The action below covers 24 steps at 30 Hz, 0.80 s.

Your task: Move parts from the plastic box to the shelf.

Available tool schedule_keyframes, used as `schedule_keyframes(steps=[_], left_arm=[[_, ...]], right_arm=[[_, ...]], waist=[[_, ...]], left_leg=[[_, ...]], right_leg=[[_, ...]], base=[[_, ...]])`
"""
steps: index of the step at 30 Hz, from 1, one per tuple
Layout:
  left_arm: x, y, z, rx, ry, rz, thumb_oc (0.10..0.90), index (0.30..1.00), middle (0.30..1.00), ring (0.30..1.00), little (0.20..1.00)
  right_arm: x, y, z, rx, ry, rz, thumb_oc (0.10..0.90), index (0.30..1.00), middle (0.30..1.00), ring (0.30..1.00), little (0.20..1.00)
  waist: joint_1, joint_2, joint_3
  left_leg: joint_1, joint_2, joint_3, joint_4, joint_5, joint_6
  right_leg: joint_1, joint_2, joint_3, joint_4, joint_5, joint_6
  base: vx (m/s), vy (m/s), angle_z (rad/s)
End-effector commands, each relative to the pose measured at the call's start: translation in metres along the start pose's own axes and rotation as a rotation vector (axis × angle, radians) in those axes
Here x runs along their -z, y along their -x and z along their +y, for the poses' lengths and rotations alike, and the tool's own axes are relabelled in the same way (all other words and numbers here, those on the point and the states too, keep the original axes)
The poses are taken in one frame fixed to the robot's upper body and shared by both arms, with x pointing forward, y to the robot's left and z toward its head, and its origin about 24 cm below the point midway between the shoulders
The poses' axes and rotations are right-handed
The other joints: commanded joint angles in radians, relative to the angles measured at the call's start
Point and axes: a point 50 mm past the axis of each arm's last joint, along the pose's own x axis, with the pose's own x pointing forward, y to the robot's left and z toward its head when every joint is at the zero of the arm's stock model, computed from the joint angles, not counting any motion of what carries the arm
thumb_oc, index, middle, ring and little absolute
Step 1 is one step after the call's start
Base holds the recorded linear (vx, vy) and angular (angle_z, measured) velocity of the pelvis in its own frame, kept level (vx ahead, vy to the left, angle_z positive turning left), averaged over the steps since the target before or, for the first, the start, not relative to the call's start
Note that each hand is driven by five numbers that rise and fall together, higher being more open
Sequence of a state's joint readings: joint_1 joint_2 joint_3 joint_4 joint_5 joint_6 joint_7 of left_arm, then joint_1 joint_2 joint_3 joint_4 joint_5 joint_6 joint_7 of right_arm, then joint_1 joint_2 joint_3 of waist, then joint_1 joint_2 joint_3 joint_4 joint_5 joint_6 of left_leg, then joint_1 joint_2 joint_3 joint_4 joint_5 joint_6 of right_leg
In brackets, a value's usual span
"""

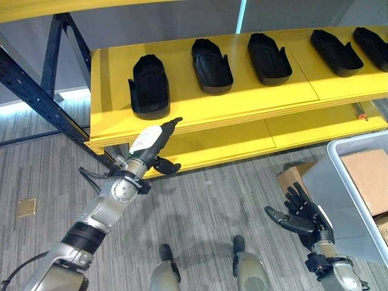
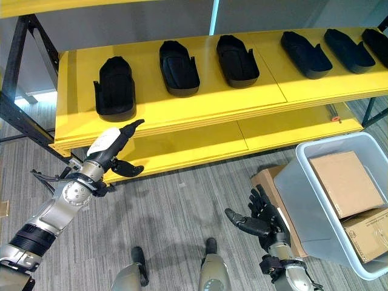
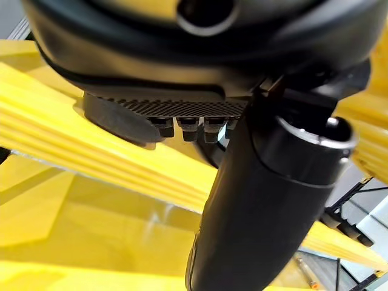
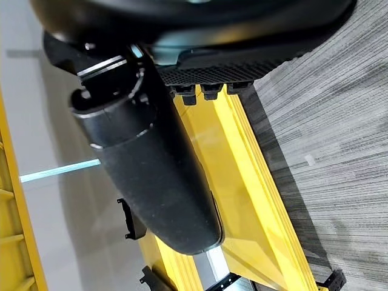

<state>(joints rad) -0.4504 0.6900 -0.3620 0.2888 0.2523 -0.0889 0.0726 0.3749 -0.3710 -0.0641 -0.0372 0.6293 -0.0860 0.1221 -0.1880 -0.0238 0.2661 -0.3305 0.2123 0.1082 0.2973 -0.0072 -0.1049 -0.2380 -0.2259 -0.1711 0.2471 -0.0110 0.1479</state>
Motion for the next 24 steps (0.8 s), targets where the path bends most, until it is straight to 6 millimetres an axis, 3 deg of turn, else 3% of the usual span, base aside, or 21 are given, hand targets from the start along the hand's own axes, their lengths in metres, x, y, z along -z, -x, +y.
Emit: schedule_keyframes(steps=[1,9,24], left_arm=[[-0.033,-0.022,0.043,-0.16,-0.059,-0.15,0.9,1.0,1.0,1.0,1.0],[-0.032,-0.031,0.045,-0.151,-0.113,-0.124,0.9,1.0,1.0,1.0,1.0],[-0.027,-0.039,0.074,-0.152,-0.3,-0.078,0.9,1.0,1.0,1.0,1.0]], right_arm=[[-0.052,-0.002,0.002,-0.053,0.077,-0.241,0.9,1.0,1.0,1.0,1.0],[-0.054,-0.001,0.002,-0.056,0.083,-0.248,0.9,1.0,1.0,1.0,1.0],[-0.051,0.002,-0.001,-0.052,0.088,-0.225,0.9,1.0,1.0,1.0,1.0]], waist=[[-0.002,-0.016,-0.045],[-0.008,-0.017,-0.042],[-0.012,-0.012,-0.042]], left_leg=[[-0.008,0.044,0.005,-0.006,-0.015,0.023],[-0.016,0.044,0.005,0.003,-0.018,0.022],[-0.03,0.041,0.009,0.015,-0.02,0.021]], right_leg=[[0.058,0.02,0.027,0.002,-0.092,-0.022],[0.046,0.02,0.033,0.012,-0.093,-0.023],[0.03,0.02,0.041,0.024,-0.093,-0.023]], base=[[0.0,0.0,0.0],[0.0,0.004,-0.03],[0.0,0.002,-0.01]])
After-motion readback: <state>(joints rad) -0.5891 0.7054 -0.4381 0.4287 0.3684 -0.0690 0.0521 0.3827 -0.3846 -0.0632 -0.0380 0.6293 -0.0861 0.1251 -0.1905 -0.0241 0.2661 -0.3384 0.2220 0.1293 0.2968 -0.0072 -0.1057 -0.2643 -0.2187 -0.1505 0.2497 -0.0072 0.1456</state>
